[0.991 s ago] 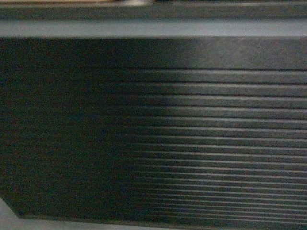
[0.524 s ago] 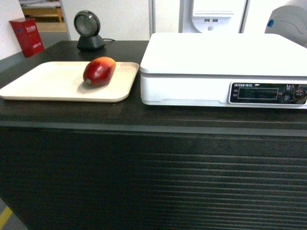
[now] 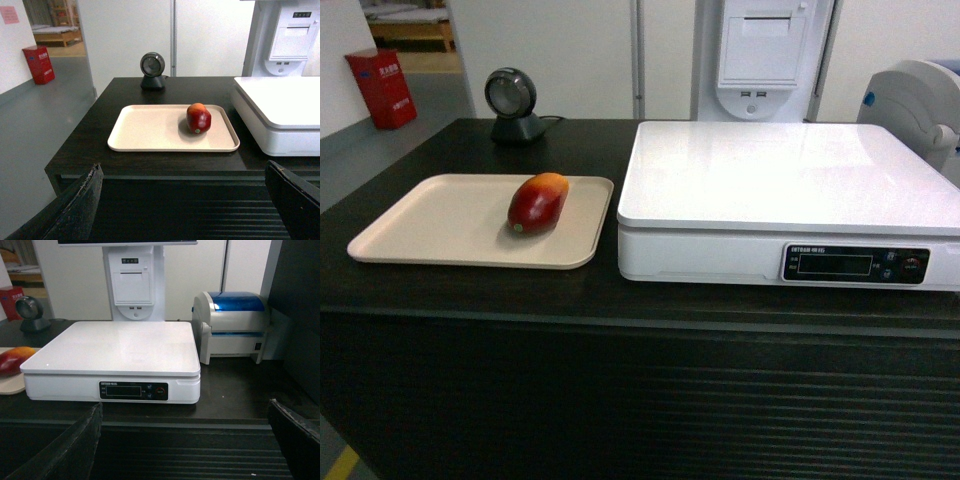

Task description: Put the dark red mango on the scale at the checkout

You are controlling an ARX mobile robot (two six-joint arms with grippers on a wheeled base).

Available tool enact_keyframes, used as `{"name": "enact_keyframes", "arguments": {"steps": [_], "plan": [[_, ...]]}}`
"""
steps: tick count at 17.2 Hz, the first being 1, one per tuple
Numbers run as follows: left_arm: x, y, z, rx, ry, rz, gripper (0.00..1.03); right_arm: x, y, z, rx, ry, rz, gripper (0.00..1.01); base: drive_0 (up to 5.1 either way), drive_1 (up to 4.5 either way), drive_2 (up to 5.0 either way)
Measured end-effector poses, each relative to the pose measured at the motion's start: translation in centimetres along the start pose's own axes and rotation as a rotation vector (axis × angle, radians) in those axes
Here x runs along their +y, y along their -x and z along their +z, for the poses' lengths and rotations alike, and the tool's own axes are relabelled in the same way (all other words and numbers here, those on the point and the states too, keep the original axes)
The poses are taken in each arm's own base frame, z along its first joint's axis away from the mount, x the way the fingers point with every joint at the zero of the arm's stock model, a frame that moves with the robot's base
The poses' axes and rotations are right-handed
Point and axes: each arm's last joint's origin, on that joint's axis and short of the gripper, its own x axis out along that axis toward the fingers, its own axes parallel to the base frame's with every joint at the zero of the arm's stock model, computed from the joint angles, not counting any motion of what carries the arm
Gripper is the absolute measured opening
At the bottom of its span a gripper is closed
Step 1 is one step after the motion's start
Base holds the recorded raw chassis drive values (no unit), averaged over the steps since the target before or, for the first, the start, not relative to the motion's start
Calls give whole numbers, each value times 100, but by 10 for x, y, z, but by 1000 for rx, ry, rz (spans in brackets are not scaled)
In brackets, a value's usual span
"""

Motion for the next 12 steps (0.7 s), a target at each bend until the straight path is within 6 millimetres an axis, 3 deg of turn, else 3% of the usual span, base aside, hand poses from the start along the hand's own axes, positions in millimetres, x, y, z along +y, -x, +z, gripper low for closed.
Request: {"name": "enact_keyframes", "arguments": {"steps": [12], "plan": [[0, 0, 0, 2, 0, 0, 98, 0, 0, 0, 0, 0, 0, 98, 0, 0, 0]]}}
